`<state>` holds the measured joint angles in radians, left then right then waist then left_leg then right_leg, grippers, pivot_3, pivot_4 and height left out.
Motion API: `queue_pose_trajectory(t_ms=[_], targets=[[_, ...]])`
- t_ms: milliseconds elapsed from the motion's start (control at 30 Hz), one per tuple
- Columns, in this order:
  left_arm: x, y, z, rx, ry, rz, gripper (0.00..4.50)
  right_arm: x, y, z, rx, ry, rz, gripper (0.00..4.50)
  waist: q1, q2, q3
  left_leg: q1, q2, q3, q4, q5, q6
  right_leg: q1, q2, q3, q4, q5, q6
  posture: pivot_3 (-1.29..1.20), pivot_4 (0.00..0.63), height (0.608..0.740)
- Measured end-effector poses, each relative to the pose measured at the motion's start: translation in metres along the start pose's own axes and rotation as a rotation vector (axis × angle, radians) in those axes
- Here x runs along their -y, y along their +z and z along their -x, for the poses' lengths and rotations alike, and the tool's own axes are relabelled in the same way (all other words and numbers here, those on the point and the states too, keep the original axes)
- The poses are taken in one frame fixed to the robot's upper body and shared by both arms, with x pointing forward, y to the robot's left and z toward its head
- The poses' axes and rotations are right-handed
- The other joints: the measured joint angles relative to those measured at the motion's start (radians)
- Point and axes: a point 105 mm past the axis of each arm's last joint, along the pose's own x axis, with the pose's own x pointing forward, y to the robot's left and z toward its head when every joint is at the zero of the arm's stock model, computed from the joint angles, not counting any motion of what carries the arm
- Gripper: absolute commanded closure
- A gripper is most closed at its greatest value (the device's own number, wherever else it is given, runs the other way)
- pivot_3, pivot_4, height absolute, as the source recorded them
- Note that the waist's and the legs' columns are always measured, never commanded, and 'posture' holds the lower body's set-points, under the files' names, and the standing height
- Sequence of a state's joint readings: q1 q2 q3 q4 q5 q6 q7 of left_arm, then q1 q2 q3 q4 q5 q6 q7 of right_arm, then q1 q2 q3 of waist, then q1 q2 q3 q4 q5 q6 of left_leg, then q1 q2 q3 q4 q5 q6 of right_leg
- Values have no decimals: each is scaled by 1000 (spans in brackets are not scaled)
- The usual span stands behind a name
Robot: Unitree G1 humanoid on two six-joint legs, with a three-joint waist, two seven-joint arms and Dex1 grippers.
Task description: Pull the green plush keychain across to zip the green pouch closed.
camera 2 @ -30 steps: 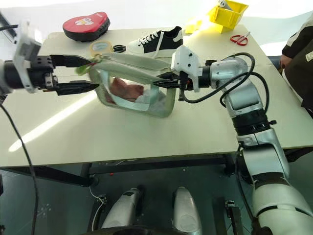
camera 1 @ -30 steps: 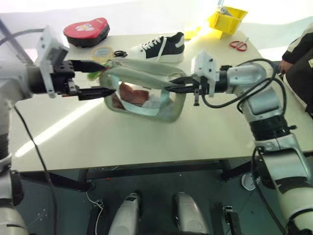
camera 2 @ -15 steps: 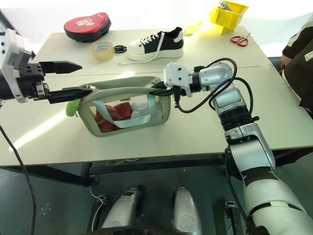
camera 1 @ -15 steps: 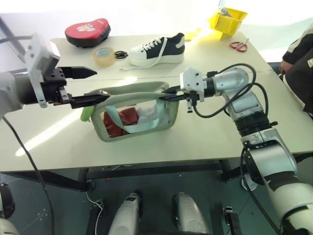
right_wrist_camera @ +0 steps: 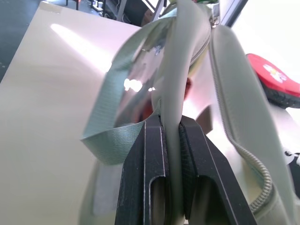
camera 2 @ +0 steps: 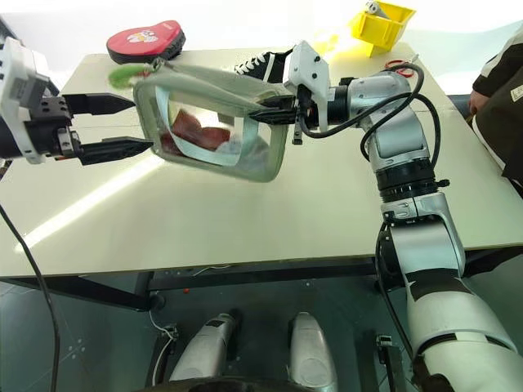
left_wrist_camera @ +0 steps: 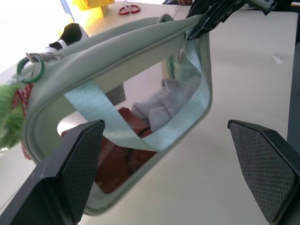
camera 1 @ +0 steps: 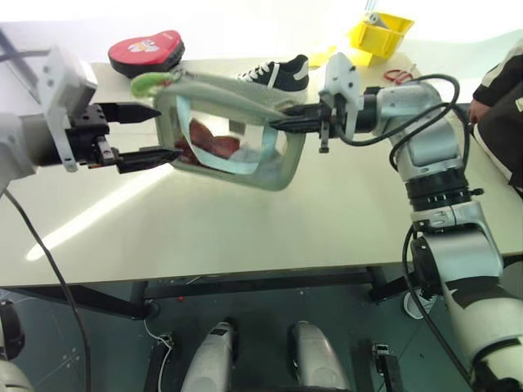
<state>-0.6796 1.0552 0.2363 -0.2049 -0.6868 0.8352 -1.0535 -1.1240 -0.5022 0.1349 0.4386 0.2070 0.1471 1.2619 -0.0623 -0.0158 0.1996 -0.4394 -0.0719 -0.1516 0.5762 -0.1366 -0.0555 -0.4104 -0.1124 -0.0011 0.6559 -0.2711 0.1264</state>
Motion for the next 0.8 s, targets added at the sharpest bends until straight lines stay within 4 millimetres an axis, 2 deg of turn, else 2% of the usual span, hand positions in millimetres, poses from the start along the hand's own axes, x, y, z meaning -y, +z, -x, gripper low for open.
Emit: queue_pose_trajectory(t_ms=[67, 233, 467, 567, 767, 800], targets=[[0, -1, -3, 2, -10, 0, 0, -7, -4, 0, -11, 3, 34, 4374, 0, 0, 0, 0, 0, 0, 0, 0, 0, 0, 0, 0, 0, 0, 0, 0, 150, 740], [0, -5, -9, -2, -30, 15, 0, -34, -41, -7, -98, 46, 50, 4374, -2, 0, 0, 0, 0, 0, 0, 0, 0, 0, 0, 0, 1, 0, 0, 0, 150, 740], [1, -2, -10, 5, -42, -2, 0, -37, -40, -9, -110, 55, 130, 4374, -7, 0, 0, 1, 0, 1, 0, 0, 0, 0, 0, 0, 2, 0, 0, 0, 150, 740], [0, -3, -10, 5, -40, 1, 0, -35, -41, -8, -114, 51, 120, 3368, -7, 0, 0, 1, 0, 0, 0, 0, 0, 0, 0, 0, 2, 0, 0, 0, 150, 740], [-3, -8, -7, -8, -24, 20, 0, -31, -41, -4, -127, 52, 69, 338, -6, 0, 0, 1, 0, 1, 0, 0, 0, 0, 0, 1, 2, 0, 0, 0, 150, 740], [-4, -11, -6, -13, -12, 30, 0, -28, -38, 0, -124, 46, 62, 34, -6, 0, 0, 1, 0, 1, 0, 0, 0, 0, 0, 1, 2, 0, 0, 0, 150, 740]])
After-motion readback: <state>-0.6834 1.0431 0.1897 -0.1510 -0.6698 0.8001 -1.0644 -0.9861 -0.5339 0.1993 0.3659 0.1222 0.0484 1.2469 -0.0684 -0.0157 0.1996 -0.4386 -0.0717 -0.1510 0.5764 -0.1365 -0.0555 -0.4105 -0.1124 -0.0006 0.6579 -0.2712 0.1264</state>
